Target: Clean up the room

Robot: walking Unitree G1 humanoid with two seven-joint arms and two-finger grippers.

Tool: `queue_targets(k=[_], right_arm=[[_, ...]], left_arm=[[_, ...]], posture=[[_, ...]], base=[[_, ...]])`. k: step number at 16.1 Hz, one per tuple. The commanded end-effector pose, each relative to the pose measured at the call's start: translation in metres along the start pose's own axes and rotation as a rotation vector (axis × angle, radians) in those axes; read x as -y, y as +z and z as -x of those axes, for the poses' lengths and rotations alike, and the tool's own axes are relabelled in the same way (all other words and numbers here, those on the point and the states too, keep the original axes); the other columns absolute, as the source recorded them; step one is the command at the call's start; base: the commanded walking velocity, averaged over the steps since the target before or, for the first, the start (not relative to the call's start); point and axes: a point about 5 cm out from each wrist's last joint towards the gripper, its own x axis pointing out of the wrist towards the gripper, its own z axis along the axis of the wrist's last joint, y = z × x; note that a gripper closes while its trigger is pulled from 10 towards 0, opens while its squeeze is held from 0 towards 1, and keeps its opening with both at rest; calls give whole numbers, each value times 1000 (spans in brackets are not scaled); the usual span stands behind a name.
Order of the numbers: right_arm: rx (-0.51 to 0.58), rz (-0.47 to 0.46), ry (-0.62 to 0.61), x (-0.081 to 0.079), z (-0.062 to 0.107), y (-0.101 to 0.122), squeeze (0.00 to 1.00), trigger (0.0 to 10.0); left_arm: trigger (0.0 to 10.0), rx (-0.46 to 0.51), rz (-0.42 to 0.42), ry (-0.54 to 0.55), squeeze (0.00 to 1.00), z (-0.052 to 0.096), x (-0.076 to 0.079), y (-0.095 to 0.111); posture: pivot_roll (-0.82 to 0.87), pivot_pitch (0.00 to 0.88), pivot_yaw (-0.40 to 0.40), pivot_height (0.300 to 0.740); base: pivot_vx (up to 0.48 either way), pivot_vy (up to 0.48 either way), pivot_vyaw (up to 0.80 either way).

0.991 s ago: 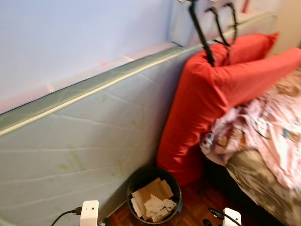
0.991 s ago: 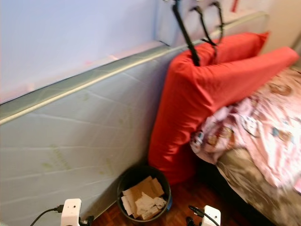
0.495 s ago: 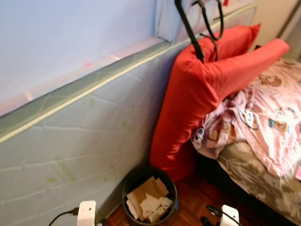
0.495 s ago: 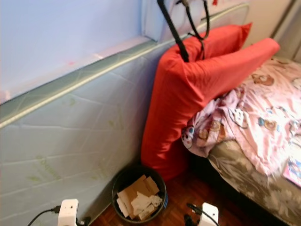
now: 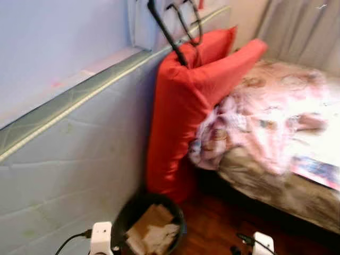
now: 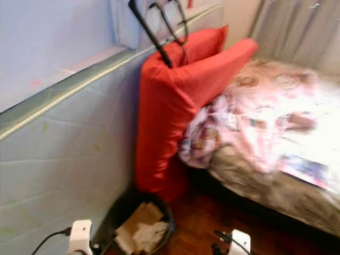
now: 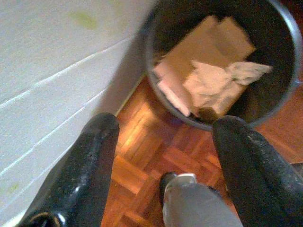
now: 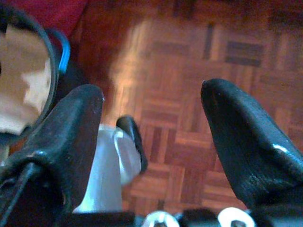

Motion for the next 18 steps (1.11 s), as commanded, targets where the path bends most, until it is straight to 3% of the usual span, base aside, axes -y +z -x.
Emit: queue_targets(k=[1,11,18], right_arm=[[-13,2,7,-3,0,-4,0,10000],[2,5,19,-5,0,-2,0,10000],[0,11,23,-5,0,-2,0,10000]], left_arm=[[10000,-32,-9,11,0,1,-2,-7],[10000,-7,-24,8,0,0,-1,0],[10000,-11,-35,10,0,0,0,-2]], posture=[[1,0,-37,705],[10,0,-42,705],[12,0,-41,705]], base=[[0,0,-656],[0,0,0],[0,-264,0]])
